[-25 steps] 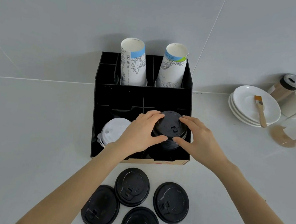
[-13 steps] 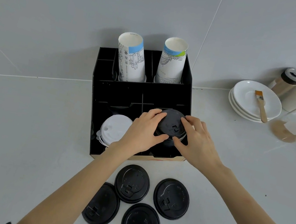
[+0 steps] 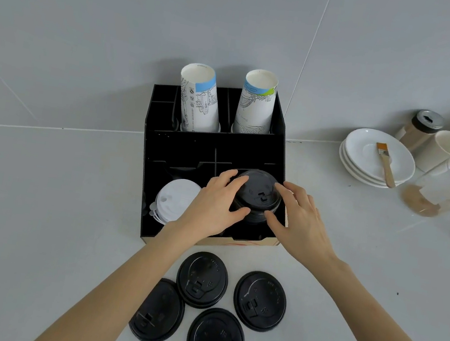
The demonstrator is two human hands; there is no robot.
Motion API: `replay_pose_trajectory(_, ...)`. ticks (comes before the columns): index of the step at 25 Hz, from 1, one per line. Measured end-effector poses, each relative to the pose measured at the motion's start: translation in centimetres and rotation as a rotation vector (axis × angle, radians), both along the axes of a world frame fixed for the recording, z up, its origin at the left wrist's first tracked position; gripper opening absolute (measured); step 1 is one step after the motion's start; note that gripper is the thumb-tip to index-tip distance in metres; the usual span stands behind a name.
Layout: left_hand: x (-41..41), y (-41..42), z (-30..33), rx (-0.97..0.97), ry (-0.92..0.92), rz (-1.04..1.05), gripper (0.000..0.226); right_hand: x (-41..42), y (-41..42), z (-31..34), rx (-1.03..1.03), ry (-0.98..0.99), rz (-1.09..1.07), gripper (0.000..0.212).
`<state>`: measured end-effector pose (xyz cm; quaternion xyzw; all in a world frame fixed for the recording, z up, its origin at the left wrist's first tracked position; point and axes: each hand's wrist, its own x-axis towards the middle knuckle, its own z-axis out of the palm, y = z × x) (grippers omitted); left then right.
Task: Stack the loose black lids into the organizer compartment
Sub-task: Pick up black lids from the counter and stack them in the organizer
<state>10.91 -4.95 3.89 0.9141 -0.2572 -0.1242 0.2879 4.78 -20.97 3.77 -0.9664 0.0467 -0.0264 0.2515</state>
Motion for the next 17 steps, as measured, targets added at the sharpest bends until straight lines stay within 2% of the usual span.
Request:
replay_pose_trajectory(6,-2.9,1.2,1.1,-0.063,-0.12,0.012,0.048,-3.0,-0.4,0.9,0.067,-0.034,-0.013,0.052)
replay_pose_trajectory(12,-6.7,2.1,-0.9,-0.054,-0.011,-0.074,0.045,-7.2,-0.2,-0.5,0.097,0.029,-0.032,0.055)
replay_pose_trajectory(17,-9.9,2.0,-3.7,0.094,0.083,-0.185,0.053,-11.5,1.0,-3.7,0.216,0.165,-0.11,0.063)
